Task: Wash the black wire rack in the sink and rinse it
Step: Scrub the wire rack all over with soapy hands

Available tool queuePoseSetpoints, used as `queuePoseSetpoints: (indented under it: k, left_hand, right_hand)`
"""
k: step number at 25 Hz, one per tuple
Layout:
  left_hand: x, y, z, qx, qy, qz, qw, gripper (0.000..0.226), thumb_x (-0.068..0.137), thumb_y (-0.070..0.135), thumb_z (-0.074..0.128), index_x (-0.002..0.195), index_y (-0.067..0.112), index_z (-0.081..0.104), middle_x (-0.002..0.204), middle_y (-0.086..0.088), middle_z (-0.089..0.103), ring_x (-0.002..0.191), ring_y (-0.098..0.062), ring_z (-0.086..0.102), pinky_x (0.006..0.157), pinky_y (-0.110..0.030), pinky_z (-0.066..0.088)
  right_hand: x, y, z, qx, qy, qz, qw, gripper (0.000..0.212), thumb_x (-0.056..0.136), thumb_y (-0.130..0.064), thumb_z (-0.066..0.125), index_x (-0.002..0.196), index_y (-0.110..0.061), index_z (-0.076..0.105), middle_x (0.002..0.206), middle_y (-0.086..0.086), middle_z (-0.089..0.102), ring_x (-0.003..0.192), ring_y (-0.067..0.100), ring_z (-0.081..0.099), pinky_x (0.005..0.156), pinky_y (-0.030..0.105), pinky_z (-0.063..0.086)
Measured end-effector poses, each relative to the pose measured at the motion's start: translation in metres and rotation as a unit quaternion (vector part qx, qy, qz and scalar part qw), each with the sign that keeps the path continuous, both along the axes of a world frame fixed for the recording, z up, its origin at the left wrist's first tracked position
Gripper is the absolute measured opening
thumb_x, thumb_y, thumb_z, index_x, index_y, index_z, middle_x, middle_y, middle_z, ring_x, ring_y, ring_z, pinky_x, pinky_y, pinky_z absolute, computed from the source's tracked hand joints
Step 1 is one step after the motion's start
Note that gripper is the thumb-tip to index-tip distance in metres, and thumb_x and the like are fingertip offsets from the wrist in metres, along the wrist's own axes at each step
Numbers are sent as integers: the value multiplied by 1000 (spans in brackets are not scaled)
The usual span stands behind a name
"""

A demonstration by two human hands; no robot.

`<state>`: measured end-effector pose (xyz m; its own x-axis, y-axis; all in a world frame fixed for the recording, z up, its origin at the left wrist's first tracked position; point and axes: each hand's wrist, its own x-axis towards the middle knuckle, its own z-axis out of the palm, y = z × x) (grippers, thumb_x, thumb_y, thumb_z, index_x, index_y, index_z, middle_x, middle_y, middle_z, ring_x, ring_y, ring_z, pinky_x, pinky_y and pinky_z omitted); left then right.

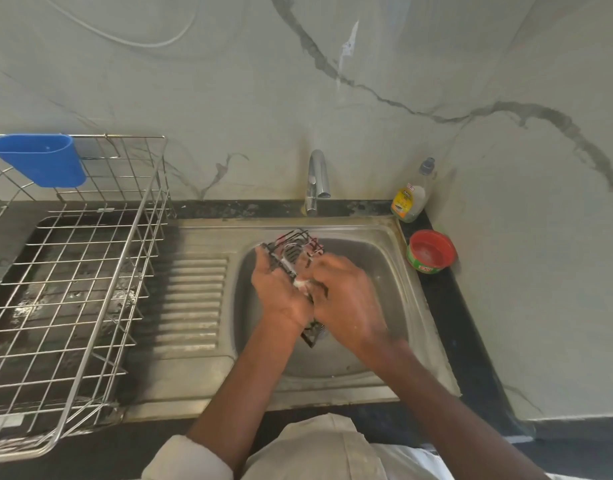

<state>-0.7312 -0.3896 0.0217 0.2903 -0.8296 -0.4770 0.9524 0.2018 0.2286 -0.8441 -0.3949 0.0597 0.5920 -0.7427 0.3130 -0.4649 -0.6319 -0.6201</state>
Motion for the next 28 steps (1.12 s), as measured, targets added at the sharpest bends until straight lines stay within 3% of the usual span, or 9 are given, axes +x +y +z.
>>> queuePoseSetpoints:
  k: [3,7,11,15,18,20,22,26,28]
  left_hand:
    - [-10,2,2,-34,-34,-63,997,52,109,57,42,129,15,67,108,-11,76,97,-27,76,79,-36,65]
    - [-6,-1,4,-24,-89,-98,991,54,111,53,41,125,11,72,111,-11,75,99,-26,76,80,-35,64]
    - [7,-7,2,-1,-119,-72,990,58,114,45,36,99,11,80,97,-11,77,86,-25,78,71,-33,65]
    - [6,-16,2,4,-139,-83,987,46,114,40,37,114,14,76,103,-6,77,92,-20,76,73,-31,61]
    - [6,-16,12,5,-175,-124,977,56,115,38,33,97,11,78,80,-8,77,67,-22,76,55,-29,59]
    - [4,-16,8,-7,-177,-140,974,66,115,34,31,81,12,83,72,-7,75,60,-21,74,50,-25,57]
    - [5,-16,2,12,-178,-139,974,60,114,32,34,82,12,80,70,-6,72,56,-19,71,47,-24,54]
    - [6,-13,-1,4,-191,-170,967,58,115,39,36,89,11,79,81,-6,73,68,-17,73,55,-26,58]
    - [4,-12,-1,-1,-191,-162,968,57,115,38,37,94,14,84,86,-5,77,75,-16,76,60,-27,60]
  right_hand:
    - [22,-34,10,-2,14,-68,998,23,87,-1,69,95,-18,83,94,-1,73,84,13,64,79,34,56]
    - [33,-48,14,45,-26,-27,998,20,89,-2,72,97,-17,83,100,-3,76,94,10,70,88,31,57]
    - [22,-45,11,40,24,-38,998,22,90,-4,71,100,-19,82,99,-3,76,87,12,67,81,27,55]
    - [50,-60,22,40,-40,-75,996,18,92,-5,69,97,-17,82,98,-3,73,86,8,66,81,19,53]
    - [54,-71,24,40,-41,-102,993,17,94,-5,68,94,-16,80,96,-4,72,86,8,65,83,19,51]
    - [52,-74,26,47,-35,-121,991,17,95,-5,67,91,-16,79,94,-5,71,83,5,62,78,9,46]
    - [49,-68,27,62,-39,-119,990,16,96,-7,69,94,-18,80,94,-8,71,83,2,61,76,0,42]
    - [43,-67,28,108,-130,-113,979,19,93,-3,72,101,-18,81,100,-7,76,91,2,69,87,19,56]
    - [44,-60,25,77,-106,-81,988,23,91,3,70,94,-16,82,97,-5,76,91,5,70,83,21,57]
